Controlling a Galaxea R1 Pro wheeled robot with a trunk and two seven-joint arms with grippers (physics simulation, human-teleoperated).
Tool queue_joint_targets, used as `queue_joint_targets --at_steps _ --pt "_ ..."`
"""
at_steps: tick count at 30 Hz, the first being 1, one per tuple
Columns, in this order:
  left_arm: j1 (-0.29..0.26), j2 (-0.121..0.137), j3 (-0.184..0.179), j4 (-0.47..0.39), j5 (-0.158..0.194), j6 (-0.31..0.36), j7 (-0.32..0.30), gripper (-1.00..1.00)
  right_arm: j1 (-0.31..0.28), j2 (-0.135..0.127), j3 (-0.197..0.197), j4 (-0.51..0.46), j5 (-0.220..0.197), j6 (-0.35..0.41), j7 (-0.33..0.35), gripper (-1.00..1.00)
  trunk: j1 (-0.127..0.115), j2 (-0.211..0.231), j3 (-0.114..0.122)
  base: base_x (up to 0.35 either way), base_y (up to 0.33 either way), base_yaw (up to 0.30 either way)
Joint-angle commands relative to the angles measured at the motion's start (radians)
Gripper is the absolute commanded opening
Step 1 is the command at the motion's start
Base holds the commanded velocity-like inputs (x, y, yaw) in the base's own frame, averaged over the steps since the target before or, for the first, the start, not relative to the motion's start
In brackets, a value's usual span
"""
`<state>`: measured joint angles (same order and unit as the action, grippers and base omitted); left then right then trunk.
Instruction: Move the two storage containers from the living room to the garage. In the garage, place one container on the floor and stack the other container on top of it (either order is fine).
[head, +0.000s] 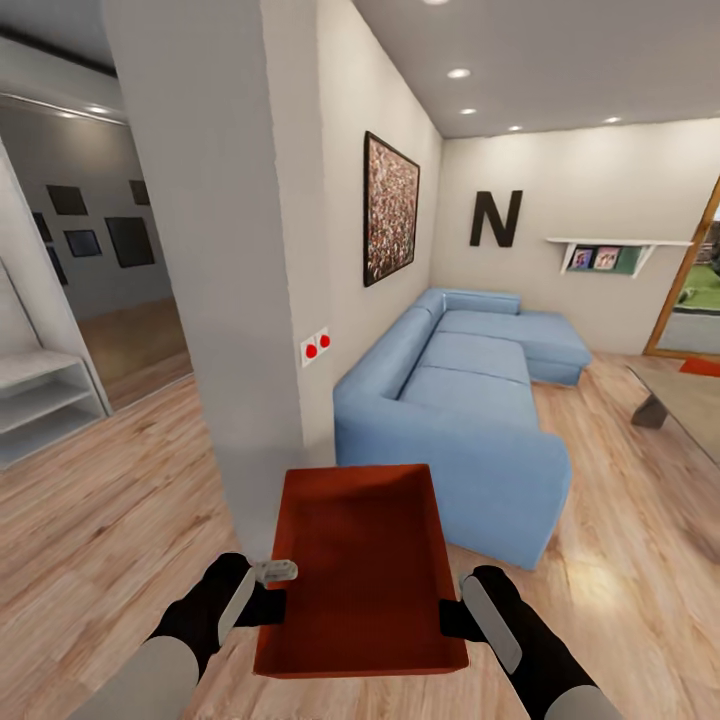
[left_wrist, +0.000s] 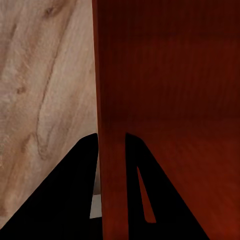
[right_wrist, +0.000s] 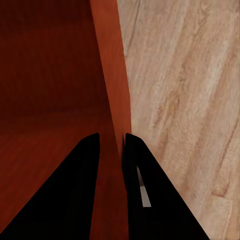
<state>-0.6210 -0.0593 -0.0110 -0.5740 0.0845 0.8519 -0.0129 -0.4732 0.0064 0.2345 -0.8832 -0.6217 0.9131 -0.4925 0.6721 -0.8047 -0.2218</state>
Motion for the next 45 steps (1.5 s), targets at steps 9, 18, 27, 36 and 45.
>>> queue_joint_targets --at_steps 9,18,27,36,45 --pt "-0.001 -0.001 -0.001 -0.001 0.011 0.004 0.005 -1.00 -0.001 0.000 -0.001 -0.002 -0.024 -0.005 -0.007 -1.00 0.000 -0.001 -0.002 0.000 0.000 0.282" --pt "0.000 -0.001 -0.001 -0.001 0.011 0.004 0.005 -1.00 -0.001 0.000 -0.001 -0.002 -0.024 -0.005 -0.007 -1.00 0.000 -0.001 -0.002 0.000 0.000 0.282" --pt "0.000 0.000 0.000 -0.001 0.011 0.004 0.005 -1.00 -0.001 0.000 -0.001 -0.002 -0.024 -0.005 -0.007 -1.00 0.000 -0.001 -0.002 0.000 0.000 0.282" --pt "-0.001 0.000 -0.001 -0.001 0.011 0.004 0.005 -1.00 -0.001 0.000 -0.001 -0.002 -0.024 -0.005 -0.007 -1.00 0.000 -0.001 -0.002 0.000 0.000 0.282" --pt "-0.001 0.000 0.000 -0.001 0.011 0.004 0.005 -1.00 -0.001 0.000 -0.001 -0.002 -0.024 -0.005 -0.006 -1.00 0.000 -0.001 -0.002 0.000 0.000 0.282"
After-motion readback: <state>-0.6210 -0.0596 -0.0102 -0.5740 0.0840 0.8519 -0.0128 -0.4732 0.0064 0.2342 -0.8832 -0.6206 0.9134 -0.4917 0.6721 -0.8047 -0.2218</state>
